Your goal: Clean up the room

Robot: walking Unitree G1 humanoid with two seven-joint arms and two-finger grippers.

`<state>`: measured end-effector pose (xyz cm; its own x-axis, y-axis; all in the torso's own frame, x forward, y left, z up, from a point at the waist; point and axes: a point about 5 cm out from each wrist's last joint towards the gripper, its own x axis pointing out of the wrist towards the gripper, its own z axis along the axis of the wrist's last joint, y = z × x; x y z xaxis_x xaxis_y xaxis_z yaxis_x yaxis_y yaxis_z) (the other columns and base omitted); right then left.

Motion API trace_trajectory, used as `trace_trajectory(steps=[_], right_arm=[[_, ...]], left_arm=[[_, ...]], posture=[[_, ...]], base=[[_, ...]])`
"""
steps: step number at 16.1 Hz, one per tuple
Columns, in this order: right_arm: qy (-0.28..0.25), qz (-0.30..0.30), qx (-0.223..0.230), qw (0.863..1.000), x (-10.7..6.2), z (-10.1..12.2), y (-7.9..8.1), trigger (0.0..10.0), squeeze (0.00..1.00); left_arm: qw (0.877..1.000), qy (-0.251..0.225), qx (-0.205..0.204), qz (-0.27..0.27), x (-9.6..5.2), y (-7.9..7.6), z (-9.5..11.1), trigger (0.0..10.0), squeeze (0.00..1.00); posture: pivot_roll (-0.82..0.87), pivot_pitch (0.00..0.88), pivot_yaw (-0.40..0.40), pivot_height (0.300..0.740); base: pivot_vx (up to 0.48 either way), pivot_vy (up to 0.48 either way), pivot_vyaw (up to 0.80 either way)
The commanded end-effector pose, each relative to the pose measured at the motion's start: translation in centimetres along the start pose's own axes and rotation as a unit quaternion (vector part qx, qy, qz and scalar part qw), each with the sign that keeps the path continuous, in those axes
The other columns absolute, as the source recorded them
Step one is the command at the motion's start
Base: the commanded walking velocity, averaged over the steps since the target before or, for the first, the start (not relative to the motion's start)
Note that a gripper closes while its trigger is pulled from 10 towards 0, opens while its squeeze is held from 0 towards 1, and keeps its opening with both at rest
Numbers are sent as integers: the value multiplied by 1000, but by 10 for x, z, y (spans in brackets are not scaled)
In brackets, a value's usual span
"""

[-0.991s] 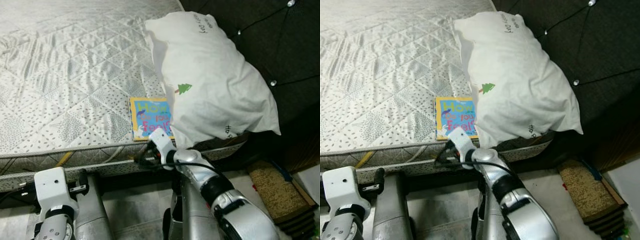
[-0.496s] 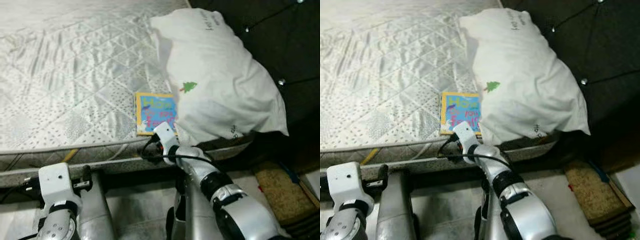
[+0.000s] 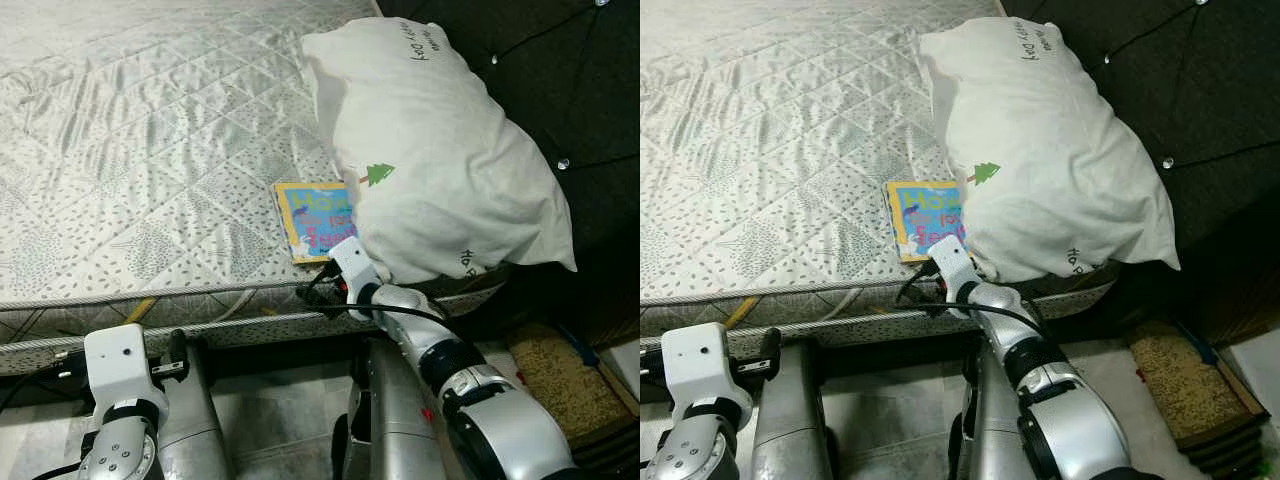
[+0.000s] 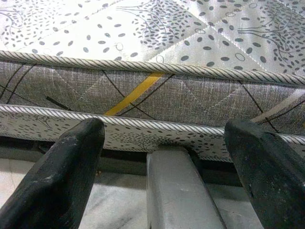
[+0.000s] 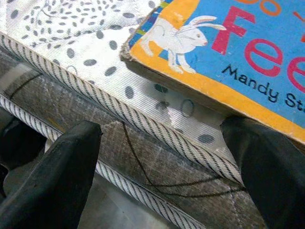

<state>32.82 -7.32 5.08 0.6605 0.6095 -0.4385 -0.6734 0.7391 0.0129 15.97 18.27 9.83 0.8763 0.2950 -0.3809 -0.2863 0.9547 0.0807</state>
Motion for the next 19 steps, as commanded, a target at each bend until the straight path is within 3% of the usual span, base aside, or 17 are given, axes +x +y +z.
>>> trace_trajectory(steps=[1,4,9,10,14,17,18,19], right_arm=[[-21,-34,5,999,-18,-4,-21,10000,0],[-23,-35,14,999,-37,-17,-25,10000,0],[-25,-23,39,999,-49,-28,-8,10000,0],[-31,-26,68,997,-53,-22,-1,10000,0],[-35,-28,106,993,-51,-19,11,10000,0],[-33,11,144,989,-48,-11,29,10000,0],[-28,33,141,989,-41,-11,39,10000,0],[-46,6,133,990,-38,-5,35,10000,0]], left_arm=[[1000,10,3,-6,2,-2,-3,10000,0],[1000,6,2,-15,8,-5,-2,10000,0],[1000,0,5,-29,17,-10,1,10000,0],[1000,1,4,-28,18,-9,1,10000,0],[1000,-23,8,15,18,5,5,10000,0],[999,-22,15,39,18,12,5,10000,0],[998,-15,24,53,16,17,1,10000,0],[999,-22,20,38,18,12,2,10000,0]], posture=[[199,92,-138,526],[181,77,-129,526],[165,55,-115,526],[164,52,-113,526],[168,70,-116,526],[160,82,-115,526],[164,88,-117,526],[171,89,-119,526]], base=[[0,0,0],[0,0,0],[0,0,0],[0,0,0],[0,0,0],[0,0,0],[0,0,0],[0,0,0]])
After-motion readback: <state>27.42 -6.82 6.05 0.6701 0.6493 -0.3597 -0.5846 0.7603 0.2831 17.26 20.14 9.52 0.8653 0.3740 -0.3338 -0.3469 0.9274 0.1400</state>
